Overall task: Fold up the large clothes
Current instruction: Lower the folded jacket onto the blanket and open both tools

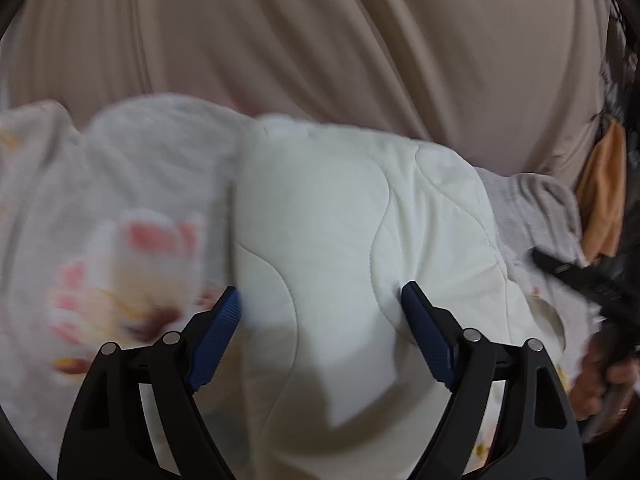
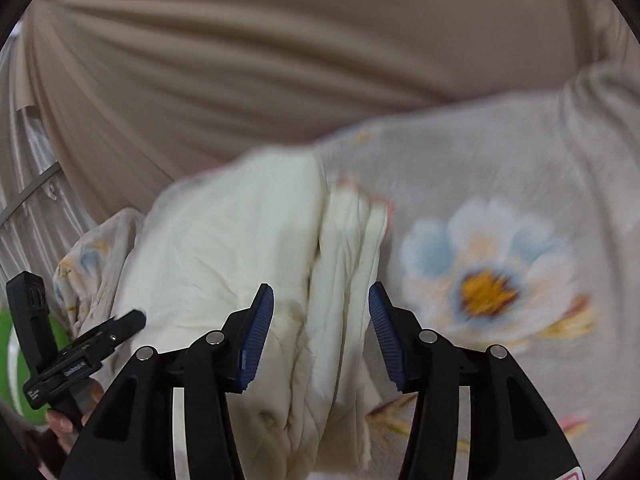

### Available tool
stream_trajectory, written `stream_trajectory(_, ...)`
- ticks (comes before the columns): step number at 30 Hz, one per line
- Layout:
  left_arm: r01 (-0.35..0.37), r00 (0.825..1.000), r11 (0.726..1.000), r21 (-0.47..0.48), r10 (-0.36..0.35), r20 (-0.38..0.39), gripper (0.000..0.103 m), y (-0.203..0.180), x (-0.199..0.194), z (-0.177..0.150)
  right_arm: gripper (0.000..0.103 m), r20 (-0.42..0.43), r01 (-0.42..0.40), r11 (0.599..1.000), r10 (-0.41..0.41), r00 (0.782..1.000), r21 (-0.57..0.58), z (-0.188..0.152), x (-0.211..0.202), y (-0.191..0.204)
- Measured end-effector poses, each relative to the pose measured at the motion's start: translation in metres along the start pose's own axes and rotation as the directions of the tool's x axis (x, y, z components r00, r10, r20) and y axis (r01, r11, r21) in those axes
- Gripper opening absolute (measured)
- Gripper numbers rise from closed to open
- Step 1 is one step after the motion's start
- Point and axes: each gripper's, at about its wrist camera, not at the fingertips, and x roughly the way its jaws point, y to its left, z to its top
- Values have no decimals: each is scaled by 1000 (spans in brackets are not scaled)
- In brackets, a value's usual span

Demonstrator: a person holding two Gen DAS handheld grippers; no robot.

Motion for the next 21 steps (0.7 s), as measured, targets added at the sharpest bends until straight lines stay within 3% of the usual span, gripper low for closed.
stream_trajectory(2, -154, 987, 987, 54, 151, 57, 78, -14, -27, 1, 48, 69, 14, 996, -8, 998, -86, 5, -36, 23)
stream_trajectory(5, -252, 965, 961, 114, 240, 109, 79, -38, -51, -2, 44, 56, 23, 976, -11, 998, -218, -1, -53, 62)
stream_trajectory(10, -264, 964, 959, 103, 266, -4, 79, -46, -35, -25, 24, -42, 121, 936, -143, 989, -331, -46, -20, 78)
stream_trajectory(13, -260, 963, 963, 69, 264, -48, 81, -39, -21, -40, 23, -78, 155, 936, -189, 979, -317, -65, -2, 56)
stream_trajectory(21, -286, 957, 954, 87, 289, -12, 83, -46, -16, -58, 25, -98, 154, 937, -193, 976, -313, -83, 19, 43)
